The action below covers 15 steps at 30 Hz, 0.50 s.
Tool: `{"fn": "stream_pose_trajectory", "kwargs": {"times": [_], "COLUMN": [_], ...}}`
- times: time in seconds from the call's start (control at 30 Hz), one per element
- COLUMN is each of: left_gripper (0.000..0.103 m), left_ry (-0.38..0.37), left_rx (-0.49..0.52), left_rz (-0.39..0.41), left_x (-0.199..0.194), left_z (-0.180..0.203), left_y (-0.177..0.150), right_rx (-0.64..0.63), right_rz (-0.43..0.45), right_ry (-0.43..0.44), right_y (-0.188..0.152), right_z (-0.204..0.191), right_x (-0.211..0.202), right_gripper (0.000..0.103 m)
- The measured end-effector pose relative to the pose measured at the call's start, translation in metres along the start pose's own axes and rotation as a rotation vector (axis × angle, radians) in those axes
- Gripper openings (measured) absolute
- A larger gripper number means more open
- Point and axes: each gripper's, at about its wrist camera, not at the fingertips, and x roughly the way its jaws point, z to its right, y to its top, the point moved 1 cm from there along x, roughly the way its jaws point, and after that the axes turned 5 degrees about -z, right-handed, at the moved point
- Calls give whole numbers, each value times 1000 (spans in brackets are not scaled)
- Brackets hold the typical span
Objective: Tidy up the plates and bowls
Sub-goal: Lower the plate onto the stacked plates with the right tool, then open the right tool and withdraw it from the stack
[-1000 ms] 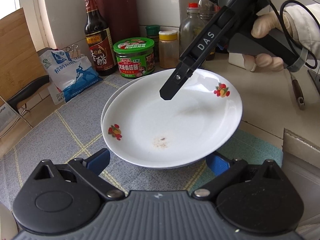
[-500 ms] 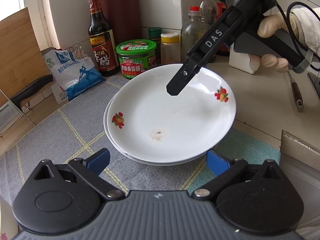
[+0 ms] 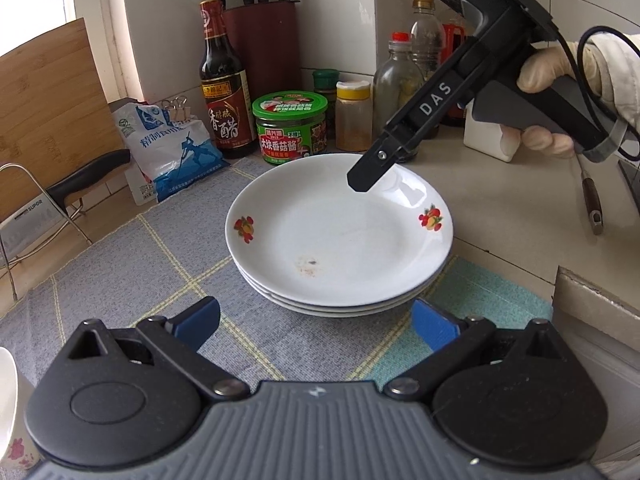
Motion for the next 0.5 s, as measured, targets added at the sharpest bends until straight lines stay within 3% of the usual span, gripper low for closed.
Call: {"fn": "stream_pose_trajectory", "kwargs": {"times": [0.33, 0.5], "left_gripper": [102, 102], "left_ry": [89, 107], "left_rx": [-10, -47], "left_rz": [112, 131], "left_x": [-36, -53], "left_z": [-9, -18], "left_y": [-8, -15], "right_rx": [-71, -62], "right_rz": [159, 248], "right_ry": [-104, -121], "right_y": [-3, -10], "right_z": [-46, -72], "right_x": [-26, -35], "right_gripper": [103, 103]}}
